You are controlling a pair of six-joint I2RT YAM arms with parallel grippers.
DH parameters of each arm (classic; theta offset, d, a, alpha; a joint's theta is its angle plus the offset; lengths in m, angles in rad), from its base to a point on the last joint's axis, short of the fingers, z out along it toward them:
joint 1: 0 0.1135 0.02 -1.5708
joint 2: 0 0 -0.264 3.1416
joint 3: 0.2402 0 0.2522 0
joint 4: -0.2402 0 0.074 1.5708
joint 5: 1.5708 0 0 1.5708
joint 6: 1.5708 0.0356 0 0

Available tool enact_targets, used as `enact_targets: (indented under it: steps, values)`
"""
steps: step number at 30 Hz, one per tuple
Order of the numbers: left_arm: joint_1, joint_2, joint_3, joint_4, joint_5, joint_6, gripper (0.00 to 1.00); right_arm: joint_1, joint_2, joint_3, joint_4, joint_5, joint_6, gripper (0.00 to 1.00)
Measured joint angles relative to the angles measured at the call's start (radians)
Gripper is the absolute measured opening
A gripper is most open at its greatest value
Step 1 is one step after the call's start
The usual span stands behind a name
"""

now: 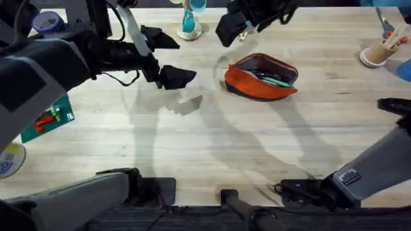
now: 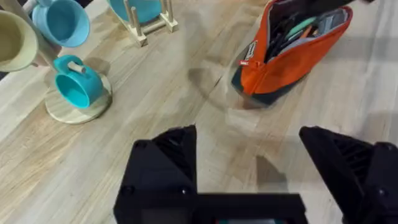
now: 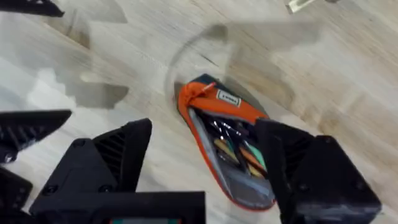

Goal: Unzip the bag, pick up the pens from the table one at a time and place them inside, then zip the bag closed.

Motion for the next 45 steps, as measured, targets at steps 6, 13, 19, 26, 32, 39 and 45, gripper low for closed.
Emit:
enact_targets:
  steps: [6,13,19,26,32,39,45]
  values:
    - [0.0,0.0,0.0,0.0,0.0,0.0,0.993,0.017,0.057,0.0,0.03,0.0,0.0,0.996]
    - [0.0,0.0,0.0,0.0,0.0,0.0,0.993,0.022,0.122,0.0,0.031,0.0,0.0,0.996]
    - [0.0,0.0,0.0,0.0,0.0,0.0,0.993,0.023,0.178,0.0,0.034,0.0,-0.001,0.997]
    - [0.0,0.0,0.0,0.0,0.0,0.0,0.994,0.023,0.232,0.0,0.034,0.0,-0.004,0.998]
    - [0.0,0.0,0.0,0.0,0.0,0.0,0.993,0.023,0.249,0.0,0.028,0.0,-0.004,0.997]
    - [0.0,0.0,0.0,0.0,0.0,0.0,0.993,0.023,0.266,0.0,0.021,0.0,-0.005,0.998]
    - [0.0,0.0,0.0,0.0,0.0,0.0,0.993,0.023,0.277,0.0,0.021,0.0,-0.005,0.998]
